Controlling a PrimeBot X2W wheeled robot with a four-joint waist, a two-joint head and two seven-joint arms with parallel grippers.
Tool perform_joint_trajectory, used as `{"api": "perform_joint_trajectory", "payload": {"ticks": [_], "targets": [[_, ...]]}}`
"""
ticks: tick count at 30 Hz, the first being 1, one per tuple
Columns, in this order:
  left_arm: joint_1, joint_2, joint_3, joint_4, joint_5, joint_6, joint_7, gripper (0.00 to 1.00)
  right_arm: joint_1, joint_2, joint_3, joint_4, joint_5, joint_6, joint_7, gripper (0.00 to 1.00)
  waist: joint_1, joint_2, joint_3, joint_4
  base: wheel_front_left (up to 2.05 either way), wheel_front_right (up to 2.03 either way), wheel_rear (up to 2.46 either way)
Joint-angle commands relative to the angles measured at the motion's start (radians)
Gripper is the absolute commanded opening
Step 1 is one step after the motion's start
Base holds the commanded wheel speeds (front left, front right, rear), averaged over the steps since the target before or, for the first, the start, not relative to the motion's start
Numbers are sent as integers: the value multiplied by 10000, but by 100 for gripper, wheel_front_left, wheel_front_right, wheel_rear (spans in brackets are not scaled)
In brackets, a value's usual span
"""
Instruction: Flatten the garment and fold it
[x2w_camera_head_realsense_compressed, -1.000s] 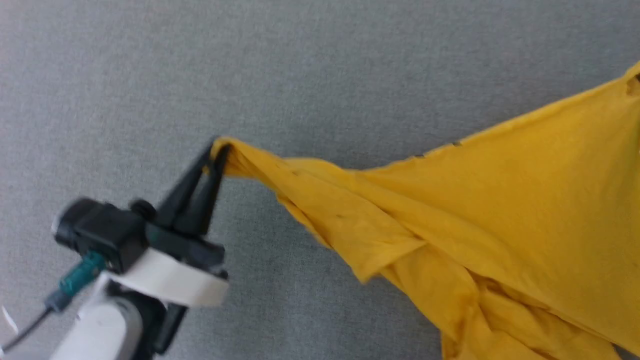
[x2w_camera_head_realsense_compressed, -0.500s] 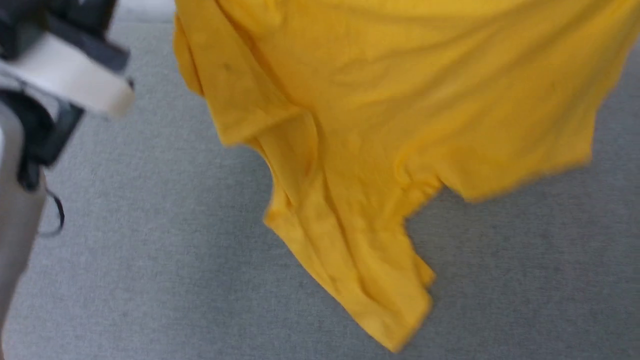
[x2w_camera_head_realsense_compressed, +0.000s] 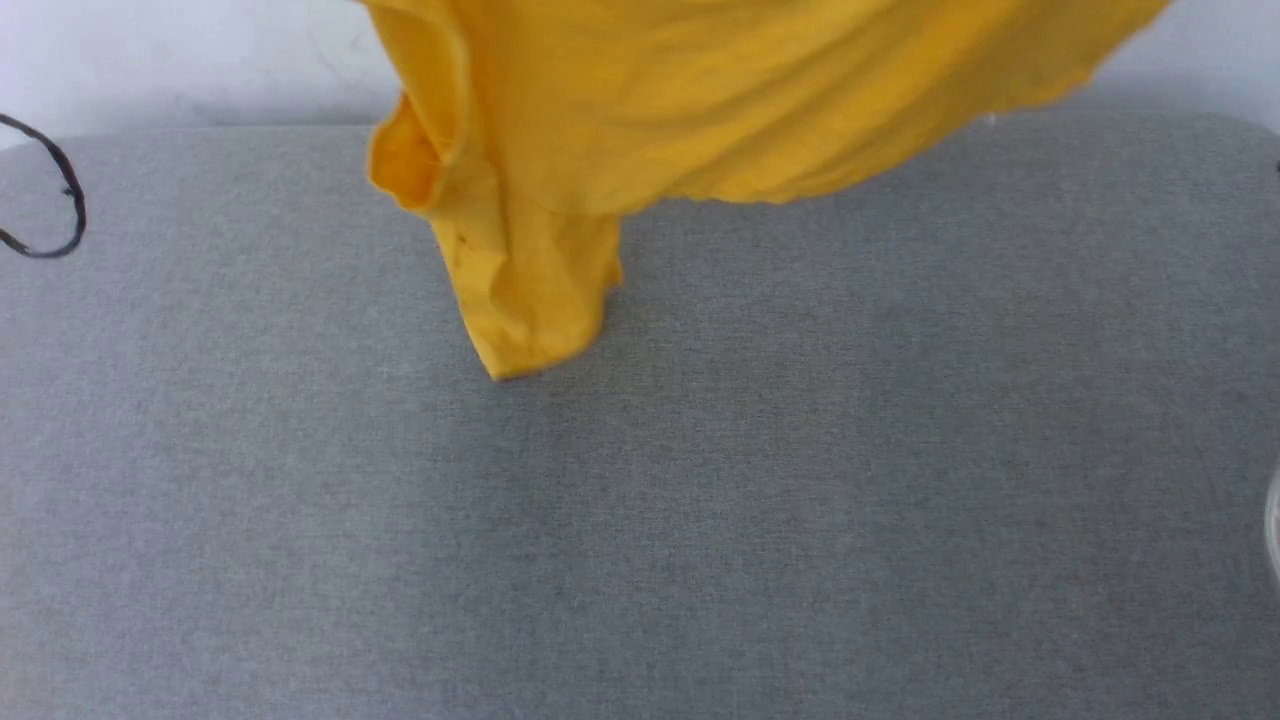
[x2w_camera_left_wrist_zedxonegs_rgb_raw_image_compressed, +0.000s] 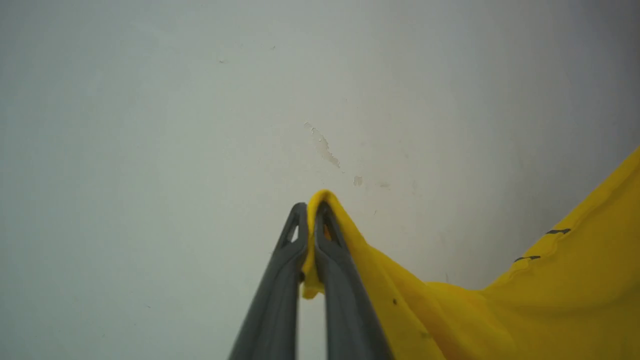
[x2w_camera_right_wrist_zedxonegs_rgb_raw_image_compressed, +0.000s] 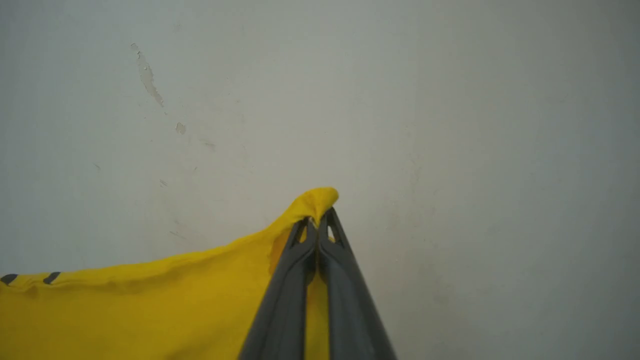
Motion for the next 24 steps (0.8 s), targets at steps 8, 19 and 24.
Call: {"api": "perform_joint_trajectory", "payload": {"ticks": [8,19,24], "targets": [[-1374,-176,182,873,-3,238,129,0,-1211,352,-133,919,-497,-7,-141,0,1,-1,246,-426,0,0,0],[-3522,-28,-85,953,337,29,436,0,-2329,500,-483,953,-513,-7,214,0,1,-1,2232,-1018,0,0,0],[-4671,246,-491,982,1015,-71,-108,0,-3155,834,-605,1240,-476,-7,-318,0,1,-1,3560,-1506,0,0,0]]}}
